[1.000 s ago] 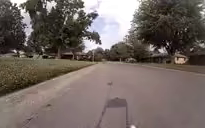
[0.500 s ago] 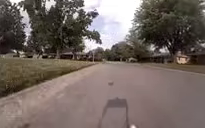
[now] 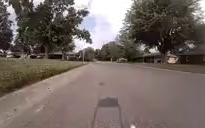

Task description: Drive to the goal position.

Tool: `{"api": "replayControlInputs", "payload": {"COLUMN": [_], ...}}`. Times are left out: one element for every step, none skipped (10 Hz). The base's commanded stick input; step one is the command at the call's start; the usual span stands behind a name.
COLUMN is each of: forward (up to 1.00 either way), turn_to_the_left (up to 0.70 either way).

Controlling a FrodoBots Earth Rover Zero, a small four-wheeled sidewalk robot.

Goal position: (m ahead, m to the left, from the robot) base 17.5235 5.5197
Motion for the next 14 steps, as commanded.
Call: {"api": "replayControlInputs", "payload": {"forward": [1.00,1.00,1.00,1.00,1.00,1.00,1.00,1.00,1.00,1.00,1.00,1.00,1.00,1.00], "turn_to_the_left": [0.00,0.00,0.00,0.00,0.00,0.00,0.00,0.00,0.00,0.00,0.00,0.00,0.00,0.01]}}
